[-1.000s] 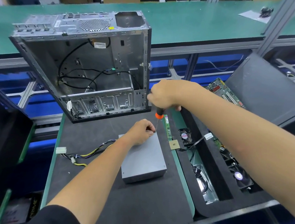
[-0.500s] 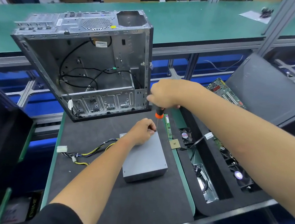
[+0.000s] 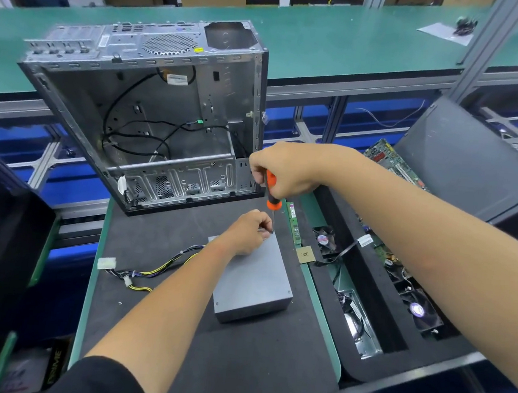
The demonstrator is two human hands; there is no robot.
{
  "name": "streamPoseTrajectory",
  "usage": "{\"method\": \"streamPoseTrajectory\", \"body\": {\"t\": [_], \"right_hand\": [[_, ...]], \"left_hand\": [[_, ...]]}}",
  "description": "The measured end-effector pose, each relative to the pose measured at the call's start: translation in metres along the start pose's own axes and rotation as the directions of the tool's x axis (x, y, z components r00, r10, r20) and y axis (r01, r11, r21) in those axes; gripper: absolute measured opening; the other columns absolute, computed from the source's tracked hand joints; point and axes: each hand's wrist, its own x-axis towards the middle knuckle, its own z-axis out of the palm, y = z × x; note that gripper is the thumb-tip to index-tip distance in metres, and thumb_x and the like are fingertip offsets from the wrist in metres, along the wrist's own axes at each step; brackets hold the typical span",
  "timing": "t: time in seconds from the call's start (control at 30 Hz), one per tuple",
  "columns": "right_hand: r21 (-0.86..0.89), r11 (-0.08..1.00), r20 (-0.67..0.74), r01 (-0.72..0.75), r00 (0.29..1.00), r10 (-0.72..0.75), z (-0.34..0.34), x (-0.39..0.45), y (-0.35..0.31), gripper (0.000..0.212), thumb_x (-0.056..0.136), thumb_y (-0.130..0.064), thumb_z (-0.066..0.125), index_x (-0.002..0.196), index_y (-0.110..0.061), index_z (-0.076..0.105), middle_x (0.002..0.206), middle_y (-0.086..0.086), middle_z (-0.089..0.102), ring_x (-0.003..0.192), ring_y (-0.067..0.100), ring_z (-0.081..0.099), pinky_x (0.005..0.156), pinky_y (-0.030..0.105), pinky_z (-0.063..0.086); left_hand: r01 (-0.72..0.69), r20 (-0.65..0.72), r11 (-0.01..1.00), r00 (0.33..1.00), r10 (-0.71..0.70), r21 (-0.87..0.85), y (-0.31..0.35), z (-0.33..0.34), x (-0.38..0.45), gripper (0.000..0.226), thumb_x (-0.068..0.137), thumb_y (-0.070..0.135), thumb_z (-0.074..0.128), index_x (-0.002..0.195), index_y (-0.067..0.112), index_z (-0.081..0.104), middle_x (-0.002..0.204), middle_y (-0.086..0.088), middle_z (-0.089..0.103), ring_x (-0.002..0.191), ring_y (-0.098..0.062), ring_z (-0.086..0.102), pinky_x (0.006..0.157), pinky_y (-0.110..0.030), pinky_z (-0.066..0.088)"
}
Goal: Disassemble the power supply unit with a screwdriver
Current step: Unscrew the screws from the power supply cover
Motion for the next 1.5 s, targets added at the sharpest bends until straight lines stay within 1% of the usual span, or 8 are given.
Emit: {"method": "streamPoseTrajectory", "body": {"t": [0.23,0.47,0.6,0.83,0.97,1.17,1.33,1.5], "right_hand": [[-0.205,0.975,-0.007,-0.087,0.996,0.088,0.003,0.002,0.003,0.021,0.100,-0.020,0.038,0.081,-0.013,0.044,0.075,0.008,0.057,0.047,0.023,0.062,0.051,0.029,0.048],[0.074,0.997,-0.033,0.010,0.999,-0.007,0.002,-0.004,0.008,0.017,0.078,-0.014,0.065,0.090,-0.016,0.053,0.074,-0.006,0.055,0.064,0.013,0.052,0.054,0.028,0.040],[-0.162,0.983,-0.062,-0.082,0.995,0.073,0.006,0.001,0.006,0.024,0.101,-0.027,0.038,0.084,-0.011,0.047,0.068,0.007,0.056,0.051,0.025,0.067,0.057,0.034,0.054],[0.053,0.998,-0.035,0.037,0.999,-0.035,0.004,-0.005,0.009,0.022,0.078,-0.022,0.070,0.091,-0.017,0.053,0.081,-0.005,0.055,0.067,0.013,0.050,0.053,0.026,0.038],[-0.179,0.983,-0.106,-0.051,0.994,0.033,0.007,0.001,0.012,0.034,0.102,-0.035,0.037,0.075,-0.016,0.043,0.065,0.006,0.054,0.050,0.020,0.057,0.049,0.031,0.044],[0.127,0.986,-0.074,0.104,0.993,-0.095,0.005,-0.007,0.017,0.023,0.079,-0.013,0.066,0.097,-0.019,0.054,0.081,-0.011,0.052,0.067,0.009,0.047,0.054,0.025,0.035],[-0.009,0.997,-0.166,-0.076,0.983,0.074,0.011,-0.002,0.014,0.045,0.096,-0.052,0.042,0.082,-0.011,0.053,0.064,0.003,0.057,0.057,0.020,0.059,0.053,0.030,0.043],[0.104,0.994,-0.022,0.039,0.999,-0.037,0.006,-0.007,0.017,0.028,0.083,-0.011,0.062,0.107,-0.020,0.053,0.085,-0.005,0.055,0.067,0.011,0.049,0.053,0.026,0.036]], "left_hand": [[0.017,0.007,1.000,1.000,-0.017,0.016,0.000,0.001,0.001,0.016,0.088,-0.001,0.054,0.086,0.015,0.054,0.098,-0.001,0.049,0.086,-0.015,0.049,0.072,-0.012,0.031],[0.007,0.002,0.999,1.000,-0.007,0.044,0.001,0.002,0.001,0.014,0.089,-0.001,0.052,0.088,0.012,0.055,0.101,-0.003,0.047,0.087,-0.015,0.047,0.069,-0.013,0.030],[0.007,0.000,0.999,1.000,-0.007,0.053,0.002,0.002,0.001,0.011,0.089,-0.001,0.051,0.092,0.007,0.057,0.102,-0.003,0.047,0.087,-0.015,0.047,0.068,-0.012,0.030],[0.009,0.008,0.998,1.000,-0.010,0.061,0.002,0.002,0.002,0.012,0.089,0.000,0.050,0.088,0.012,0.054,0.102,-0.002,0.047,0.088,-0.015,0.046,0.074,-0.018,0.032],[0.017,0.005,0.998,1.000,-0.018,0.068,0.001,0.003,0.003,0.016,0.089,-0.001,0.050,0.086,0.015,0.051,0.100,0.000,0.045,0.087,-0.015,0.045,0.076,-0.019,0.032],[-0.006,0.007,0.997,1.000,0.005,0.075,0.000,0.003,0.003,0.017,0.088,-0.002,0.049,0.085,0.014,0.052,0.101,-0.003,0.047,0.090,-0.015,0.044,0.072,-0.016,0.029],[0.009,0.013,0.994,1.000,-0.011,0.113,0.000,0.005,0.001,0.017,0.090,0.001,0.048,0.086,0.017,0.049,0.102,-0.001,0.044,0.093,-0.015,0.042,0.079,-0.020,0.031],[0.005,0.021,0.987,1.000,-0.009,0.163,0.002,0.004,0.002,0.015,0.091,0.004,0.050,0.087,0.019,0.048,0.104,0.001,0.043,0.101,-0.021,0.045,0.089,-0.030,0.037]]}}
